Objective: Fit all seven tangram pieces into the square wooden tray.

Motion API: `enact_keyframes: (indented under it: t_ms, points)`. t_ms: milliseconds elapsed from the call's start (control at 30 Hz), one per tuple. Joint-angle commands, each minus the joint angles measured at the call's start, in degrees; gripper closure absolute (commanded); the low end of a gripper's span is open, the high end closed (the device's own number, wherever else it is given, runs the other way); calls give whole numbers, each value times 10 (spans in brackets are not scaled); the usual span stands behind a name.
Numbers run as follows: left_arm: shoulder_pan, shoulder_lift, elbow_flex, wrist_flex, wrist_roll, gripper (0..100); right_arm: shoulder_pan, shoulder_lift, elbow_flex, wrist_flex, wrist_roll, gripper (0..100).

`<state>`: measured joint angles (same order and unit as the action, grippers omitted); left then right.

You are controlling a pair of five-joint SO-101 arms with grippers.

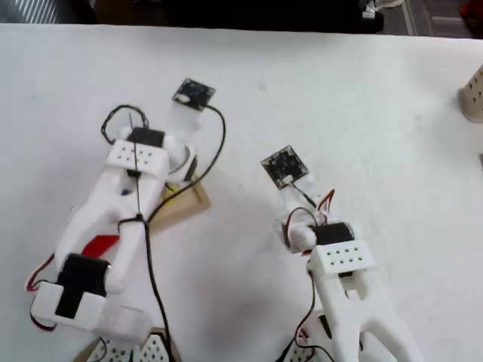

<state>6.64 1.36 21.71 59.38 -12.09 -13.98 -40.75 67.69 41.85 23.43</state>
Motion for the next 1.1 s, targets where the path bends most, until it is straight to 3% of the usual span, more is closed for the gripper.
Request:
enact_keyframes:
  t_ms: [0,700,1067]
  points:
    - [7,-24,7,-32,-17,978,3,-4,-6,-12,2,981]
    - [15,-23,31,-52,-10,978,4,-7,-6,-12,1,981]
    - [10,-109,162,-154,-11,978,4,-7,-6,-12,1,981]
